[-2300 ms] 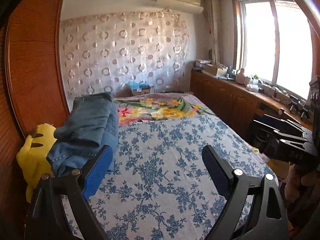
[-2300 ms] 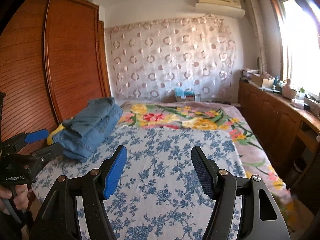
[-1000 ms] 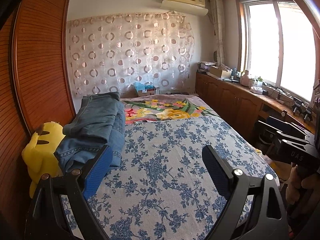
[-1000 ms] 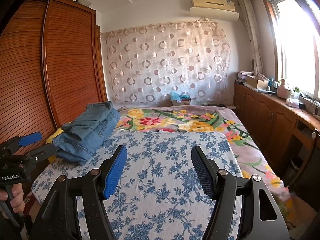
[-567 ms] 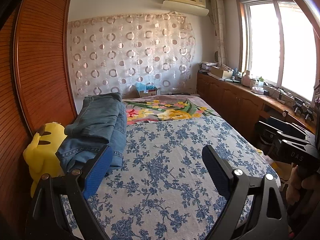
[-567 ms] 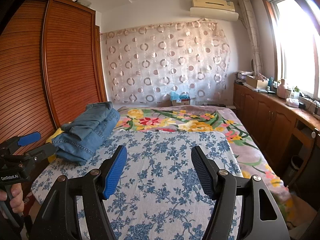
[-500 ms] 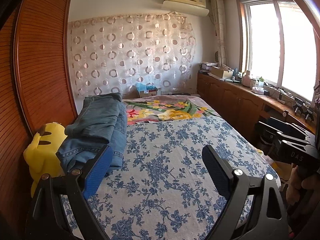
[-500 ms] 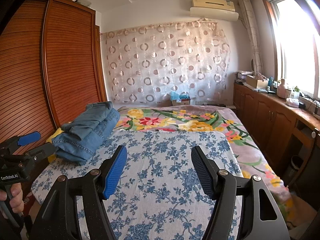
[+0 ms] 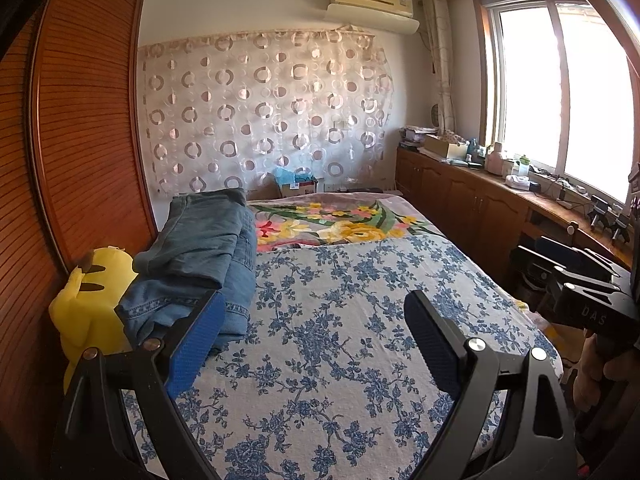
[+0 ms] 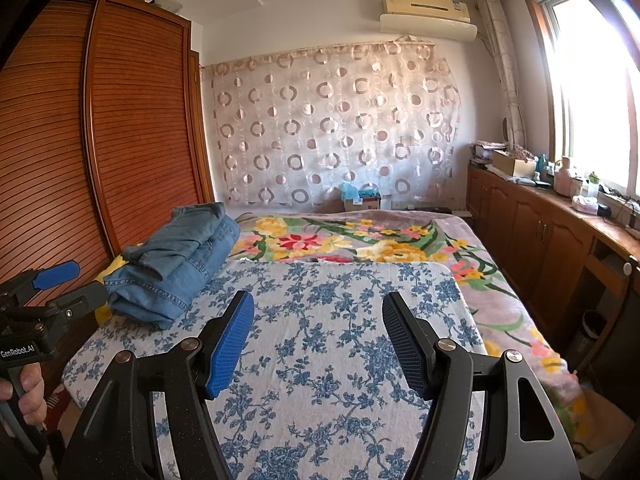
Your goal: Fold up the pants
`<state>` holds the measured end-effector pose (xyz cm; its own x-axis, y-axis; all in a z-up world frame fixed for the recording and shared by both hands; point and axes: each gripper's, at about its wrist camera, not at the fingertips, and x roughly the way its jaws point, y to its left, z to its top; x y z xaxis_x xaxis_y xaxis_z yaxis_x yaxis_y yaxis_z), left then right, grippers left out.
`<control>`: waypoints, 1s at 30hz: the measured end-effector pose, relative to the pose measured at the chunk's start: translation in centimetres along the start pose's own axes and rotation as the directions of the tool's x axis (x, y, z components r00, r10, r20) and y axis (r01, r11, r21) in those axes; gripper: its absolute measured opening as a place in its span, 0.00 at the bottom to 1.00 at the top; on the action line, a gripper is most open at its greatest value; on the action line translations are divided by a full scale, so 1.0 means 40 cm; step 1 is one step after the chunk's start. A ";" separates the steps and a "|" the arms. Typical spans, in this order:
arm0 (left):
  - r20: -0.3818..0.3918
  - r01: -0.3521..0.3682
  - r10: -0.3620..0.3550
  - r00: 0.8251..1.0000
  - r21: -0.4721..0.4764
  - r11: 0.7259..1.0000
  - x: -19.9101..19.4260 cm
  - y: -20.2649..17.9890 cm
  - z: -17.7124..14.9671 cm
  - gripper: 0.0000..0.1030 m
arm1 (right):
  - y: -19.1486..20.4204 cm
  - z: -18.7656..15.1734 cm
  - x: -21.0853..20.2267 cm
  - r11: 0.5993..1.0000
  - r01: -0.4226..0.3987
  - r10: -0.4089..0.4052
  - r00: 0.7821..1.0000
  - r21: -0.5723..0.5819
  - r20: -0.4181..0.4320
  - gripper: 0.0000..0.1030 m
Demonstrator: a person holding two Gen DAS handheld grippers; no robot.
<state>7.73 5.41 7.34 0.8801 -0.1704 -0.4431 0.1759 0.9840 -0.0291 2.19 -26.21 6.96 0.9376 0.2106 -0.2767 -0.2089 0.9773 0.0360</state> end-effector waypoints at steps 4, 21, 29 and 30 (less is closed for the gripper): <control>0.000 0.000 0.000 1.000 0.001 1.000 0.000 -0.002 -0.001 0.89 | 0.000 0.000 0.000 1.000 0.001 -0.001 1.000 0.001 0.001 0.67; 0.003 -0.003 0.003 1.000 0.005 1.000 0.001 -0.002 -0.004 0.89 | -0.001 0.000 0.001 1.000 0.001 -0.001 1.000 0.001 0.002 0.67; 0.002 -0.003 0.003 1.000 0.005 1.000 0.001 -0.001 -0.006 0.89 | 0.000 0.002 0.003 1.000 0.002 -0.002 1.000 0.002 0.002 0.67; 0.003 -0.003 0.003 1.000 0.006 1.000 0.001 0.000 -0.006 0.89 | 0.002 0.001 0.002 1.000 0.004 -0.004 1.000 0.002 0.002 0.67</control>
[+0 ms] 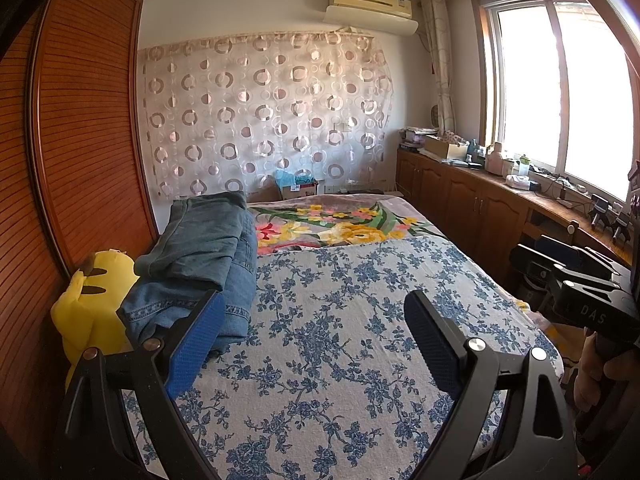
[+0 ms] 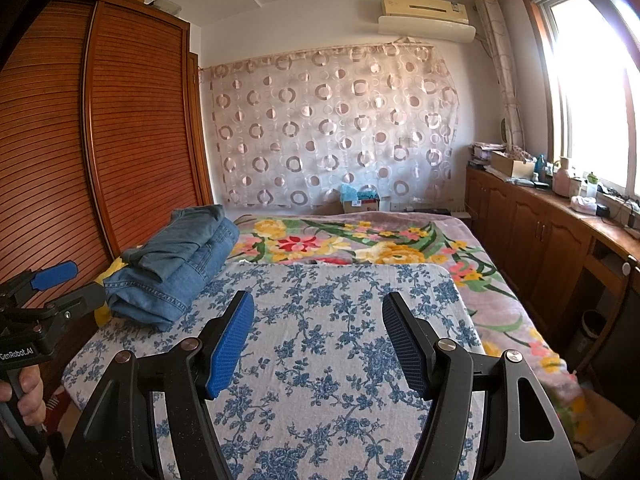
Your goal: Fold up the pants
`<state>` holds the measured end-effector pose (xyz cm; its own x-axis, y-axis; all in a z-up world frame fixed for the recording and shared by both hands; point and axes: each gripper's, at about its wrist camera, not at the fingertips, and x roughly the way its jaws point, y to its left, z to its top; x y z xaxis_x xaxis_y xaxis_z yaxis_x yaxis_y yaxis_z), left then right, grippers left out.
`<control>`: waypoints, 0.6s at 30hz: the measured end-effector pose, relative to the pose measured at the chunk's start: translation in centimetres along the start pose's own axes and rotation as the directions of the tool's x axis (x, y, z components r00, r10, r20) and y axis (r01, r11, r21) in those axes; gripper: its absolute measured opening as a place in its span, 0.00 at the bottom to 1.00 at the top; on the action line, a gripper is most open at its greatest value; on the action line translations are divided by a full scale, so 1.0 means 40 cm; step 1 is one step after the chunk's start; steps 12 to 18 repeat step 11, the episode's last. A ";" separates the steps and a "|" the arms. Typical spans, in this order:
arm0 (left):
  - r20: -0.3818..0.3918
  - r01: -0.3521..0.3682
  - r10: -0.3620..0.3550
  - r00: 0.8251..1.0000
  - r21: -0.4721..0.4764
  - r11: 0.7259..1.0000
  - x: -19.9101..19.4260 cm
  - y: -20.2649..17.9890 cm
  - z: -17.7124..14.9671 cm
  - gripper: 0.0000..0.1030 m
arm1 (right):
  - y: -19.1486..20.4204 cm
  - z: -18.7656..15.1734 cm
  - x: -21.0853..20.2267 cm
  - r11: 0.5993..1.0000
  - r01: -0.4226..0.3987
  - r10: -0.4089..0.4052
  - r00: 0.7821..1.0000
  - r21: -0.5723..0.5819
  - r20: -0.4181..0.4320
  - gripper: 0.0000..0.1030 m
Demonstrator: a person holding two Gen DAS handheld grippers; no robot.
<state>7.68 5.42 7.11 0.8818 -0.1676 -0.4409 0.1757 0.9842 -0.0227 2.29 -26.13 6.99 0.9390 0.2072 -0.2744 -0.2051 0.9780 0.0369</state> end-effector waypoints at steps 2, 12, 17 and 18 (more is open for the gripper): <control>0.001 -0.001 0.001 1.000 0.000 1.000 0.000 -0.005 -0.001 0.89 | 0.000 0.000 0.000 1.000 0.000 0.000 1.000 0.000 0.000 0.67; 0.002 -0.001 0.001 1.000 0.002 1.000 0.001 -0.006 -0.003 0.89 | 0.001 0.003 0.001 1.000 0.002 -0.002 1.000 0.004 -0.001 0.67; 0.002 -0.001 0.001 1.000 0.002 1.000 0.001 -0.006 -0.003 0.89 | 0.001 0.003 0.001 1.000 0.002 -0.002 1.000 0.004 -0.001 0.67; 0.002 -0.001 0.001 1.000 0.002 1.000 0.001 -0.006 -0.003 0.89 | 0.001 0.003 0.001 1.000 0.002 -0.002 1.000 0.004 -0.001 0.67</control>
